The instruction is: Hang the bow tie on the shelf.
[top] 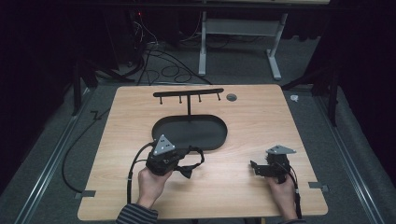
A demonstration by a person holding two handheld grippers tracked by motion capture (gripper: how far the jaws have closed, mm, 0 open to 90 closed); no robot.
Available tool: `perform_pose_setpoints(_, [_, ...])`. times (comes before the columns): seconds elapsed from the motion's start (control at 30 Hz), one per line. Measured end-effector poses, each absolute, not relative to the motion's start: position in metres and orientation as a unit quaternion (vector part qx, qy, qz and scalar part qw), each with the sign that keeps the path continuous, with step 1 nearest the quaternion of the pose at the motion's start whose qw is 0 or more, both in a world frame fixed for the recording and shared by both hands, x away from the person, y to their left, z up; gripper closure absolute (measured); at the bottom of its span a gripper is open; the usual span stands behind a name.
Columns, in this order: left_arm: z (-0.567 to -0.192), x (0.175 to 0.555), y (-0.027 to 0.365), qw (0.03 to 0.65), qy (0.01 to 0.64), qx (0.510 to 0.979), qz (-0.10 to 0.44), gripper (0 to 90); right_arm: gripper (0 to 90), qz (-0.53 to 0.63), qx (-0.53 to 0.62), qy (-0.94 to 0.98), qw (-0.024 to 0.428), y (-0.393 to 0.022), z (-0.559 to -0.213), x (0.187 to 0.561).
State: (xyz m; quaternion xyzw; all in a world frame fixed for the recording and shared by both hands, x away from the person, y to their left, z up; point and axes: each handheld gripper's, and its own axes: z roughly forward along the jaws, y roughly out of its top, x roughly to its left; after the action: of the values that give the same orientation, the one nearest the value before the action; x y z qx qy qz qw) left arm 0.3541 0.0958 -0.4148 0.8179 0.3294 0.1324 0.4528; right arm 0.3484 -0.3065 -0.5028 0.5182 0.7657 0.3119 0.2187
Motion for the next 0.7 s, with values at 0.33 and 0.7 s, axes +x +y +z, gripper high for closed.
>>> perform_pose_setpoints(0.33, [-0.397,0.368,0.104,0.471,0.335,0.803,0.148,89.5,15.6,0.312,0.519,0.766,0.218,-0.306,-0.503,0.348])
perform_pose_setpoints(0.7, [-0.375,0.382,0.11,0.482,0.338,0.788,0.18,89.6,15.6,0.312,0.519,0.766,0.218,-0.306,-0.503,0.348])
